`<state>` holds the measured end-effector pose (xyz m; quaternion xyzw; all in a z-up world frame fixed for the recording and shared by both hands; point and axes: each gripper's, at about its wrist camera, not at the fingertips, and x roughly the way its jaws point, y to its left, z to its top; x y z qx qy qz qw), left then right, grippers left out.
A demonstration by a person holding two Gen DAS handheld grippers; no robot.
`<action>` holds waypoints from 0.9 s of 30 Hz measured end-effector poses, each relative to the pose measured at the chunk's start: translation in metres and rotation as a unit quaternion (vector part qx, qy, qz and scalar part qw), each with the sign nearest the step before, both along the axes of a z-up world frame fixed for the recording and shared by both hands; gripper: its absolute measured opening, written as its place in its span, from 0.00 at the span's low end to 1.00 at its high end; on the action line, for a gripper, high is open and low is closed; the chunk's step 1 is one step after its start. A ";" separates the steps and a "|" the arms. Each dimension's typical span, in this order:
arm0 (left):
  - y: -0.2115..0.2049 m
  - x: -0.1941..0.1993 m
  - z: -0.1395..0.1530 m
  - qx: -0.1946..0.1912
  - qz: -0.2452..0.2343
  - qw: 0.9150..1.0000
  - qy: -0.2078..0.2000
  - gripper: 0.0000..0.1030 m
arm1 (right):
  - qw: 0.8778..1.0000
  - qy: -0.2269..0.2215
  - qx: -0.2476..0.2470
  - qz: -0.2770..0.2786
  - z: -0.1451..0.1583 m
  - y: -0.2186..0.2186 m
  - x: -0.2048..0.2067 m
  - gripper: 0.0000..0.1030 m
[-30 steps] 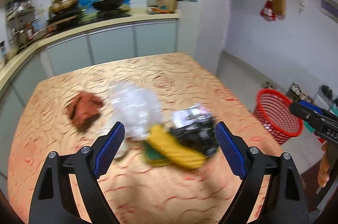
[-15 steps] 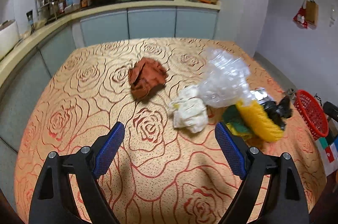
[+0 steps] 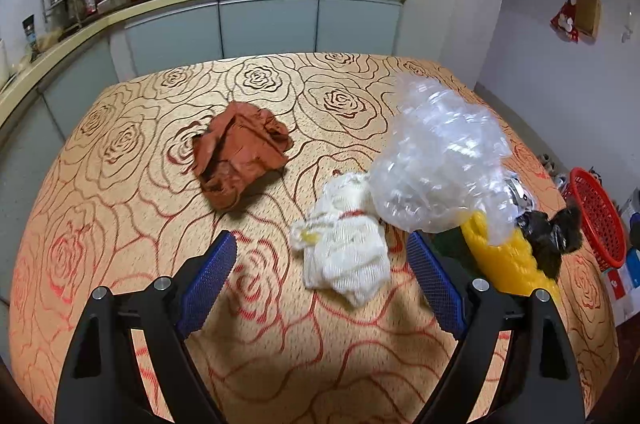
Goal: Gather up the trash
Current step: 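Move both tools back over the remaining trash on the table, then grasp the white mesh cloth with the left tool while the right tool grasps the black bag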
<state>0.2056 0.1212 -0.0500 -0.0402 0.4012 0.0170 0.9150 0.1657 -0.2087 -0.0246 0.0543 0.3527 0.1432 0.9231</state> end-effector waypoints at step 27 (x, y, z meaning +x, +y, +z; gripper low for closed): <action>0.013 -0.038 0.017 0.029 0.017 0.999 -0.024 0.29 | 0.995 0.020 -0.009 0.097 -0.019 0.076 0.017 0.69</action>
